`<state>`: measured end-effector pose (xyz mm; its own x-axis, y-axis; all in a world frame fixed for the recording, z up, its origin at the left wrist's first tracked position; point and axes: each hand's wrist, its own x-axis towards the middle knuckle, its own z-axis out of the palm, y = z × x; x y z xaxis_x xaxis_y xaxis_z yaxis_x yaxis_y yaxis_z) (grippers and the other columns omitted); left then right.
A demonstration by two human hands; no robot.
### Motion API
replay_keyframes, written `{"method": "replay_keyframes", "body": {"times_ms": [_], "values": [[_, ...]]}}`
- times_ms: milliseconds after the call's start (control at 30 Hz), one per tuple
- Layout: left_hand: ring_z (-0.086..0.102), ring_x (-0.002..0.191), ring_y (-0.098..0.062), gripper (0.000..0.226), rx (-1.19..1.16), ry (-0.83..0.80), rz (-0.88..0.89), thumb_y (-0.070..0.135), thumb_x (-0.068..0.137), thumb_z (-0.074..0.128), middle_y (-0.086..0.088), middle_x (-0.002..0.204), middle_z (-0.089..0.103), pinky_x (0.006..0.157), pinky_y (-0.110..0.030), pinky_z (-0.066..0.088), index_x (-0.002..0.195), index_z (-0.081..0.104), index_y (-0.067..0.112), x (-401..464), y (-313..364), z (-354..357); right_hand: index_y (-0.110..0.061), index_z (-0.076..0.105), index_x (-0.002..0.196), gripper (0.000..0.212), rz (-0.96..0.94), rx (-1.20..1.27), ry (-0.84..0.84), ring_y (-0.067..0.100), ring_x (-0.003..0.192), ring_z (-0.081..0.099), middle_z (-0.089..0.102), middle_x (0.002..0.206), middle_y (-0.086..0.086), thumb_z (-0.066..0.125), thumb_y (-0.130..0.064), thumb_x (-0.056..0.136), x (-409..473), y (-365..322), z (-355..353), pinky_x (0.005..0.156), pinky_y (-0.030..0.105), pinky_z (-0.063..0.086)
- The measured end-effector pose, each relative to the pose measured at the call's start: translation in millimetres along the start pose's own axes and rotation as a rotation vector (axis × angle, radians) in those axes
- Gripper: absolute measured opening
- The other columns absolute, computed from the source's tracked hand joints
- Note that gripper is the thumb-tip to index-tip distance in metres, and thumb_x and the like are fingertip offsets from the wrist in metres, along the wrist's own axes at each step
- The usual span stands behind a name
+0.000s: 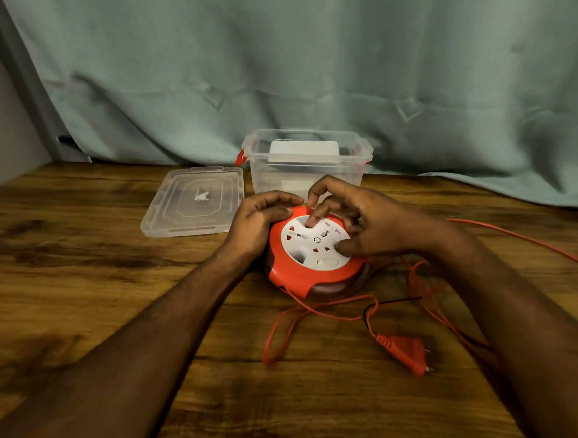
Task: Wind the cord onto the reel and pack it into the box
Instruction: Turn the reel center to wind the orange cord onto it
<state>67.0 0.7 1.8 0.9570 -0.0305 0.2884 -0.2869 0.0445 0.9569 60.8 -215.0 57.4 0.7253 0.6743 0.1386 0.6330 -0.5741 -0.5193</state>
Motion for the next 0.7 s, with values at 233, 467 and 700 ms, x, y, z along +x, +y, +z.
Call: {"method": "replay_keyframes", "body": {"times_ms": [233,467,700], "values": [[0.070,0.085,-0.024,0.028,-0.002,0.003,-0.005,-0.010,0.088,0.052,-0.016,0.097,0.074,0.077,-0.031,0.056,0.107,0.071,-0.003,2.7,-2.2,-1.3,-0.044,0.038,0.113,0.074,0.094,-0.088,0.029,0.000,0.076,0.062,0.070,0.111,-0.016,0.093,-0.023,0.068,-3.5,-11.8,-2.3,0.064,0.032,0.057],[0.068,0.087,-0.025,0.028,-0.019,0.008,-0.017,-0.011,0.087,0.052,-0.017,0.100,0.073,0.080,-0.033,0.055,0.106,0.071,-0.002,3.1,-2.8,-1.2,-0.029,0.052,0.079,0.056,0.121,-0.261,0.155,0.006,0.066,0.061,0.070,0.074,-0.013,0.089,-0.061,0.051,-4.0,-14.8,6.5,0.058,0.032,0.047],[0.065,0.093,-0.032,0.029,-0.005,-0.002,-0.027,-0.011,0.088,0.051,-0.022,0.103,0.071,0.085,-0.036,0.053,0.109,0.070,-0.006,3.5,-3.1,-1.3,-0.019,0.056,0.057,0.056,0.140,-0.321,0.142,0.008,0.051,0.052,0.057,0.050,-0.007,0.083,-0.068,0.059,-0.7,-24.7,9.5,0.052,0.028,0.038]]}}
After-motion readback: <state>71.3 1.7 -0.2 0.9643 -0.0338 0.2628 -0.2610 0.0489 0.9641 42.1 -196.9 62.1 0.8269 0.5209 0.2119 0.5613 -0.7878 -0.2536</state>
